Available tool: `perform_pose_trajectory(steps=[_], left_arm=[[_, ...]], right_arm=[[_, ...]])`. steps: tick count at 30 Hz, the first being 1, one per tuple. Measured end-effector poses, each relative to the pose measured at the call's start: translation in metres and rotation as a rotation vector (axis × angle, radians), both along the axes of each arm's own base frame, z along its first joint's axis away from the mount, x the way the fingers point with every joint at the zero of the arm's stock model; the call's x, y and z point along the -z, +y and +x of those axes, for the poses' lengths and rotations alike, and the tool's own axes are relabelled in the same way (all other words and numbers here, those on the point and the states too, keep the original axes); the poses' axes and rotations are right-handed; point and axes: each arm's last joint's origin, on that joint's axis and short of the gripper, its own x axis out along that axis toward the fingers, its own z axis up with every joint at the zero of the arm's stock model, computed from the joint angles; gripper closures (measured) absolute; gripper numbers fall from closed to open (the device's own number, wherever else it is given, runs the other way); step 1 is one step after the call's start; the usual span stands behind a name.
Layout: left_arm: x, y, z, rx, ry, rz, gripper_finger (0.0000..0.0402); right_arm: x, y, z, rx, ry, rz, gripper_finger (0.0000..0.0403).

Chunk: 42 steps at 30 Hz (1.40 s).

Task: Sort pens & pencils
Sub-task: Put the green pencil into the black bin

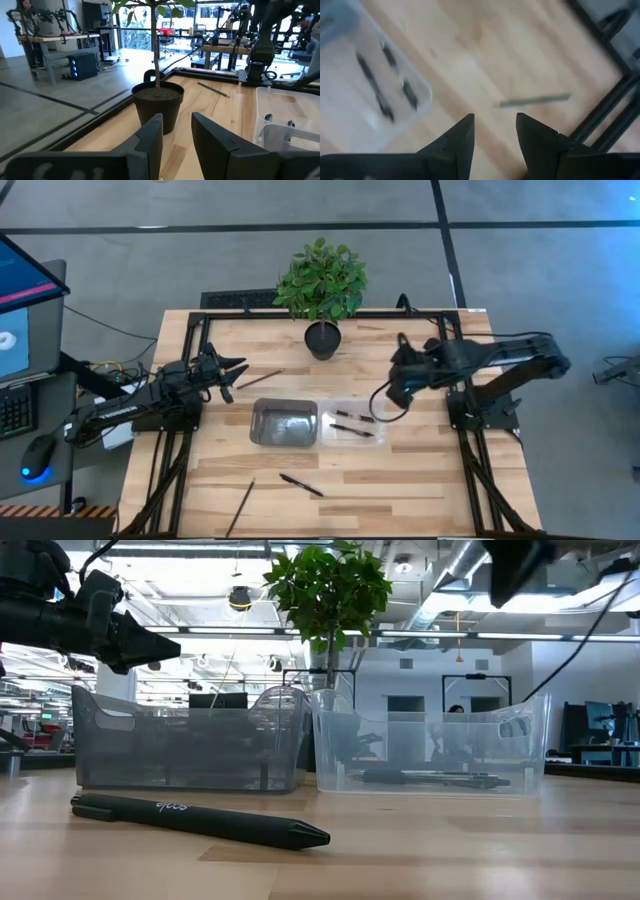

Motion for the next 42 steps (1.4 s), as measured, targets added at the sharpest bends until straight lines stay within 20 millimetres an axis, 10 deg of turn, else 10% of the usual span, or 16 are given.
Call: perform_pose_trajectory(steps=[12,42], left_arm=[[0.0,0.0,0.0,-0.001,-0.017,-0.032,0.0308],[0.0,0.0,0.0,-0.003,-0.092,-0.189,0.0308]], right_arm=[[0.03,-0.04,-0.062,0.368,-0.062,0.179,0.0234],[0.074,-0.154,-0.056,0.776,0.02,0.135,0.0232]])
